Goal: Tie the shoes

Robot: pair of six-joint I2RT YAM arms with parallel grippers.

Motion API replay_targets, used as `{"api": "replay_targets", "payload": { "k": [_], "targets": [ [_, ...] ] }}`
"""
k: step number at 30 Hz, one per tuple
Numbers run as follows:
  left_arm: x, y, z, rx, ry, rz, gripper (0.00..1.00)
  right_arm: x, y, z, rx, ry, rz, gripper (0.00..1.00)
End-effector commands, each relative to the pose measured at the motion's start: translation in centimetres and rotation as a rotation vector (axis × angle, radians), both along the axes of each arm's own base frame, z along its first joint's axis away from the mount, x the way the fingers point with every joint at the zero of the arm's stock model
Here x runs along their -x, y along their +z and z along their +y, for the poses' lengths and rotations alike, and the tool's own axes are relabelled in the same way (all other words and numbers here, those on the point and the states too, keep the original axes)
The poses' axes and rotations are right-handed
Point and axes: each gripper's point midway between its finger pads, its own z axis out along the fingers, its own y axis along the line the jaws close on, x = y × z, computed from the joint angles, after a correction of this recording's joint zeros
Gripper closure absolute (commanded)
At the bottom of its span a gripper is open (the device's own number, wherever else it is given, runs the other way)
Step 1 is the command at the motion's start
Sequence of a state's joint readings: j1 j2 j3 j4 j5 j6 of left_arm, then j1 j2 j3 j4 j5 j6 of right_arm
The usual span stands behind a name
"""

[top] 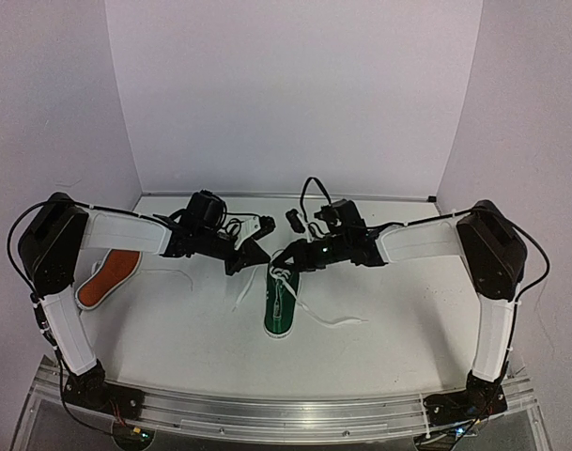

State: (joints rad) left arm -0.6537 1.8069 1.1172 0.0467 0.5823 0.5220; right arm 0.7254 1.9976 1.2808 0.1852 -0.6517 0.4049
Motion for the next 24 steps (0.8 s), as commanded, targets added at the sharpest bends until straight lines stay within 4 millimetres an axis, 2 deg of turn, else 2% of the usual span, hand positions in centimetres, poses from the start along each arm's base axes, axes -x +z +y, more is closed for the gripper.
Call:
{"api": "replay_targets", "payload": {
  "k": [1, 4, 6, 7, 9, 11, 14, 17, 20, 24],
  "targets": [
    [-0.1, 1.9, -0.4, 0.046, -0.007, -0.039, 1.0, -0.4, 1.8, 0.9, -0.042, 0.016, -0.047, 0.73],
    [-0.1, 2.0, -0.5, 0.048, -0.009, -0.038, 1.0, -0.4, 1.8, 1.0, -0.042, 0.017, -0.046, 0.72],
    [-0.1, 2.1, -0.5, 0.05, -0.01, -0.039, 1.0, -0.5, 1.7, 1.1, -0.042, 0.018, -0.044, 0.76],
    [-0.1, 2.1, -0.5, 0.05, -0.009, -0.041, 1.0, -0.5, 1.7, 1.1, -0.042, 0.017, -0.044, 0.8],
    [-0.2, 2.2, -0.5, 0.049, -0.005, -0.043, 1.0, -0.6, 1.7, 1.0, -0.042, 0.012, -0.046, 0.98],
    [-0.3, 2.2, -0.5, 0.047, 0.002, -0.041, 0.99, -0.6, 2.0, 0.9, -0.041, 0.003, -0.05, 1.0],
    [-0.7, 2.1, -0.4, 0.049, 0.027, -0.033, 0.89, -0.6, 2.6, 0.5, -0.041, -0.013, -0.065, 1.0],
    [-1.0, 1.8, -0.1, 0.045, 0.061, -0.035, 0.71, -0.7, 3.7, 0.0, -0.044, -0.036, -0.086, 1.0],
    [-0.9, 1.3, 0.1, 0.05, 0.071, -0.031, 0.58, -0.6, 4.6, -0.5, -0.037, -0.054, -0.105, 1.0],
    [-0.5, 1.3, 0.0, 0.089, 0.057, -0.047, 0.5, -0.9, 4.7, -1.2, 0.003, -0.079, -0.118, 1.0]
  ]
}}
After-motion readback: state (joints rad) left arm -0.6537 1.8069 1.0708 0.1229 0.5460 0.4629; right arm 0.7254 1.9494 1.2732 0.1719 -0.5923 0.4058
